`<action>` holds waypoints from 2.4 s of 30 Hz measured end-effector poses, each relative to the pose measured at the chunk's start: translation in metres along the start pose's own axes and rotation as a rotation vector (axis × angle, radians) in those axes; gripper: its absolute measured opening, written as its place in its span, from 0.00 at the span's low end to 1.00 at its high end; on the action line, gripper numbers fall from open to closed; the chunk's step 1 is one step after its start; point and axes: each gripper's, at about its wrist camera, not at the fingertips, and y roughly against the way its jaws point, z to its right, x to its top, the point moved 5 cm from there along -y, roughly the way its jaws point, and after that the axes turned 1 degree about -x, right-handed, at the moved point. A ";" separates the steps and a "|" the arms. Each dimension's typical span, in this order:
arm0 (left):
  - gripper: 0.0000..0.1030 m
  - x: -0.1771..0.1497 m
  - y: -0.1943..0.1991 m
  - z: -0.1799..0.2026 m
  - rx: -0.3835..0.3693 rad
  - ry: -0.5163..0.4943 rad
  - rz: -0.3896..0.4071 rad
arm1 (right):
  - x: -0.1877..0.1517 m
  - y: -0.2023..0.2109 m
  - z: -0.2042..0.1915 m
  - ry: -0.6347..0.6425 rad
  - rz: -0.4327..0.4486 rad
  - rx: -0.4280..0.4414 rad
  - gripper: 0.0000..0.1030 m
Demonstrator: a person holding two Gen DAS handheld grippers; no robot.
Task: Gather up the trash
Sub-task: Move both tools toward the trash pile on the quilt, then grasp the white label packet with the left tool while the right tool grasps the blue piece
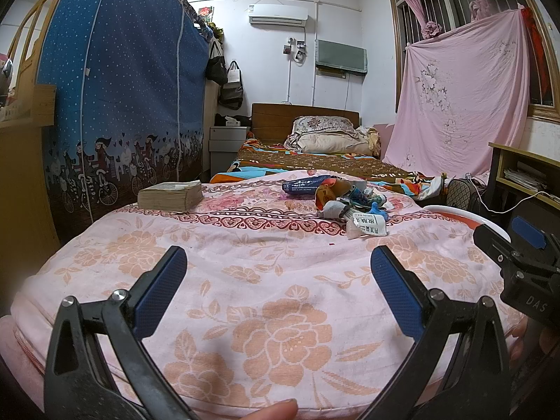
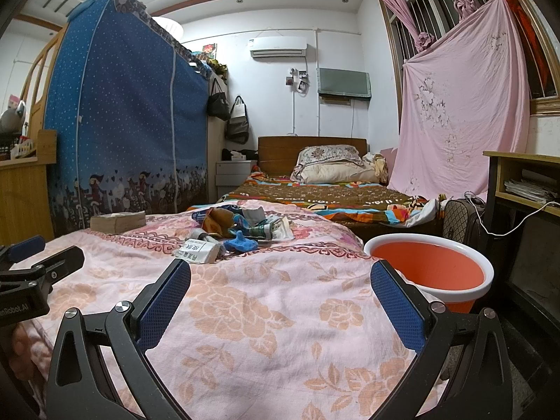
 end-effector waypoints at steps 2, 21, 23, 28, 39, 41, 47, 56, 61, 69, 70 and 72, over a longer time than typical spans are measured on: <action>0.89 0.000 0.000 0.000 0.000 0.001 0.000 | 0.000 0.000 0.000 0.000 0.000 0.000 1.00; 0.89 0.022 -0.012 0.009 -0.015 -0.008 0.009 | 0.025 -0.005 0.006 -0.027 0.009 0.038 1.00; 0.89 0.029 -0.017 0.012 -0.022 -0.011 0.012 | 0.032 -0.007 0.010 -0.030 0.017 0.042 1.00; 0.89 0.045 -0.027 0.020 -0.064 -0.005 0.035 | 0.048 -0.015 0.018 -0.016 0.046 0.038 1.00; 0.89 0.082 -0.038 0.031 -0.118 -0.003 0.133 | 0.087 -0.040 0.031 -0.020 0.109 0.094 1.00; 0.88 0.079 -0.046 0.033 -0.134 -0.001 0.093 | 0.088 -0.049 0.033 -0.026 0.080 0.110 1.00; 0.81 0.058 -0.074 0.044 -0.185 0.006 -0.090 | 0.081 -0.073 0.027 0.004 -0.031 0.144 1.00; 0.55 0.027 -0.105 0.067 -0.320 0.024 -0.326 | 0.059 -0.100 0.014 0.083 -0.191 0.205 0.69; 0.49 0.019 -0.118 0.082 -0.341 -0.014 -0.412 | 0.048 -0.119 0.016 0.080 -0.290 0.237 0.63; 0.19 0.009 -0.139 0.085 -0.319 -0.029 -0.518 | 0.037 -0.142 0.021 0.006 -0.404 0.290 0.63; 0.19 0.010 -0.138 0.082 -0.319 -0.012 -0.512 | 0.036 -0.145 0.021 0.002 -0.413 0.299 0.63; 0.18 0.012 -0.136 0.076 -0.317 0.019 -0.490 | 0.034 -0.151 0.016 0.003 -0.439 0.316 0.63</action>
